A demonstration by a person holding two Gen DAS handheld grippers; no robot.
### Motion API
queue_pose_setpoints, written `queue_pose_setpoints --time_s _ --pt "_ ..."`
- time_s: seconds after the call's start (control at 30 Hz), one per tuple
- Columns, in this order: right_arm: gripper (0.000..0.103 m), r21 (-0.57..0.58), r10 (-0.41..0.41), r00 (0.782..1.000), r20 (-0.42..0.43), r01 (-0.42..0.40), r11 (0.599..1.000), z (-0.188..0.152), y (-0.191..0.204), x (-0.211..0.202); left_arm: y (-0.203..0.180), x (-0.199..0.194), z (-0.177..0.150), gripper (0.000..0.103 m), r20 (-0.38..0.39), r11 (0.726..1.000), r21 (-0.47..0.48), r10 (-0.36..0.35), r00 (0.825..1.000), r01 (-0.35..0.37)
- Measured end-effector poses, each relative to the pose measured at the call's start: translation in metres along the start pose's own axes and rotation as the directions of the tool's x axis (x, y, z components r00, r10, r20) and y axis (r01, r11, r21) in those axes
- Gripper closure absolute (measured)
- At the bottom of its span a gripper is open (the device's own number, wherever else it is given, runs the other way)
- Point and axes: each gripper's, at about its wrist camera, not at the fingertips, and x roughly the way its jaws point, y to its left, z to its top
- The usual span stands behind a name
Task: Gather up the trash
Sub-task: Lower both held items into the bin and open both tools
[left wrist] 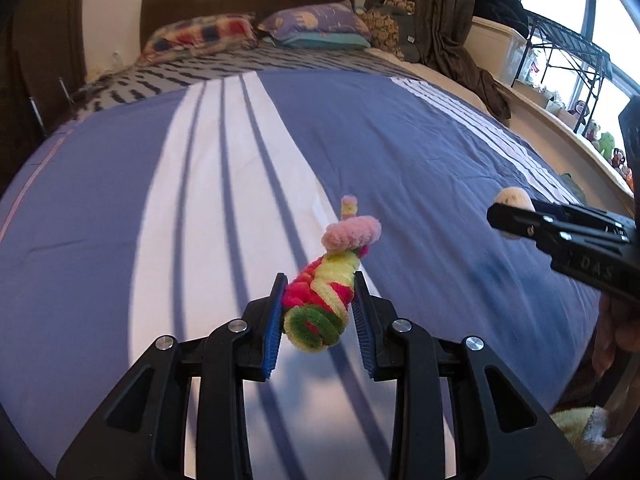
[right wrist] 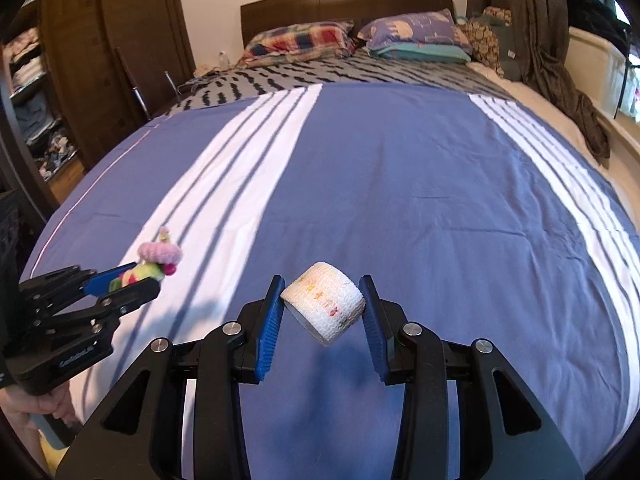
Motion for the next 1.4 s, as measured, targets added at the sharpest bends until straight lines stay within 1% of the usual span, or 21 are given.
queue_pose_setpoints --time_s 0.17,0.27,0.4,0.57,0.73,0.83,0.93,1.03,1.1,1.17,1.23,1.4 --pt "0.064 -0.016 0.015 0.999 0.029 -0.015 1.000 -0.031 0.020 -0.048 -0.013 -0.057 -0.037 0.073 0.034 1.000 0.005 0.017 0.999 -0.018" --pt "0.064 -0.023 0.031 0.999 0.037 -0.030 0.999 -0.052 0.030 -0.070 -0.021 -0.082 -0.059 0.073 0.040 1.000 0.007 0.004 0.999 -0.004" --pt "0.064 -0.034 0.047 0.998 0.036 -0.046 0.998 -0.088 0.041 -0.100 -0.033 -0.114 -0.097 0.073 0.052 1.000 0.013 -0.009 0.999 0.008" --pt "0.064 -0.029 0.072 0.997 0.035 -0.071 0.997 -0.126 0.048 -0.126 -0.040 -0.142 -0.145 0.073 0.061 1.000 -0.001 -0.016 0.998 0.017" --pt "0.064 -0.031 0.076 0.997 0.023 -0.076 0.997 -0.170 0.055 -0.142 -0.045 -0.157 -0.189 0.073 0.027 0.998 -0.027 -0.050 0.998 0.051" --pt "0.064 -0.025 0.083 0.997 -0.004 -0.083 0.996 -0.198 0.059 -0.143 -0.052 -0.157 -0.211 0.073 0.004 0.998 -0.017 -0.052 0.999 0.053" --pt "0.064 -0.012 0.088 0.996 -0.036 -0.088 0.996 -0.222 0.060 -0.139 -0.055 -0.150 -0.234 0.073 -0.040 0.998 -0.015 -0.064 0.997 0.064" --pt "0.064 0.005 0.107 0.991 -0.076 -0.107 0.994 -0.247 0.061 -0.130 -0.055 -0.134 -0.257 0.073 -0.096 0.997 -0.027 -0.078 0.992 0.075" --pt "0.064 0.009 0.106 0.989 -0.103 -0.106 0.994 -0.261 0.062 -0.122 -0.054 -0.123 -0.269 0.073 -0.124 0.996 -0.037 -0.089 0.988 0.085" --pt "0.064 0.015 0.101 0.986 -0.136 -0.100 0.995 -0.274 0.062 -0.110 -0.053 -0.111 -0.281 0.073 -0.156 0.994 -0.051 -0.100 0.983 0.093" --pt "0.064 0.032 0.099 0.981 -0.169 -0.095 0.995 -0.286 0.062 -0.095 -0.052 -0.095 -0.293 0.073 -0.195 0.995 -0.058 -0.094 0.976 0.084" --pt "0.064 0.047 0.095 0.965 -0.246 -0.086 0.995 -0.309 0.064 -0.058 -0.049 -0.054 -0.315 0.073 -0.288 0.995 -0.074 -0.087 0.954 0.069"
